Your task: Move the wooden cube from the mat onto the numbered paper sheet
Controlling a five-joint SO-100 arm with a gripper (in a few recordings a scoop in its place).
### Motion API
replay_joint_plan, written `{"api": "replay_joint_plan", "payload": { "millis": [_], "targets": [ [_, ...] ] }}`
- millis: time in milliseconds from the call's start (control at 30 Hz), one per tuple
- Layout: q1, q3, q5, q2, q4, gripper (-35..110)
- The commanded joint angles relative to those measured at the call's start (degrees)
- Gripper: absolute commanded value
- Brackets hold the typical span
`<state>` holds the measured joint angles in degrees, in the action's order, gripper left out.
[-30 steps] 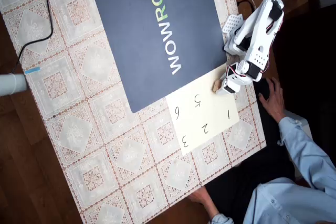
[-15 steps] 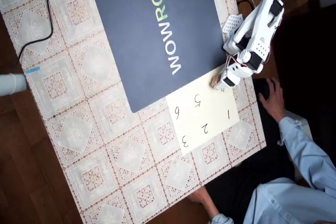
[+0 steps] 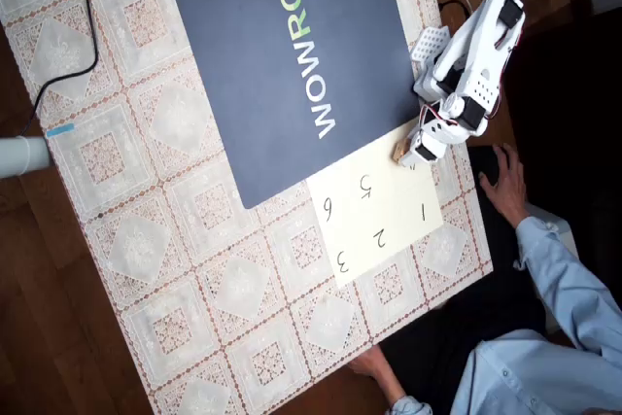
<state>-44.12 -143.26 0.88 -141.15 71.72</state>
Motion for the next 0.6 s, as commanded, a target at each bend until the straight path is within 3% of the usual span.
{"api": "replay_joint_plan", "payload": {
  "millis": [0, 133, 167, 233, 300, 567],
  "targets": [
    [-4.2, 1.0, -1.0, 5.3, -2.0, 0],
    [-5.4, 5.9, -1.7, 13.0, -2.7, 0],
    [-5.6, 6.9, -2.3, 14.2, -1.8, 6],
    [-5.7, 8.2, -5.7, 15.0, 0.6, 33],
    [-5.7, 8.3, -6.7, 14.8, 1.1, 42],
    [-6.0, 8.3, -5.7, 14.6, -0.4, 37]
  ]
}}
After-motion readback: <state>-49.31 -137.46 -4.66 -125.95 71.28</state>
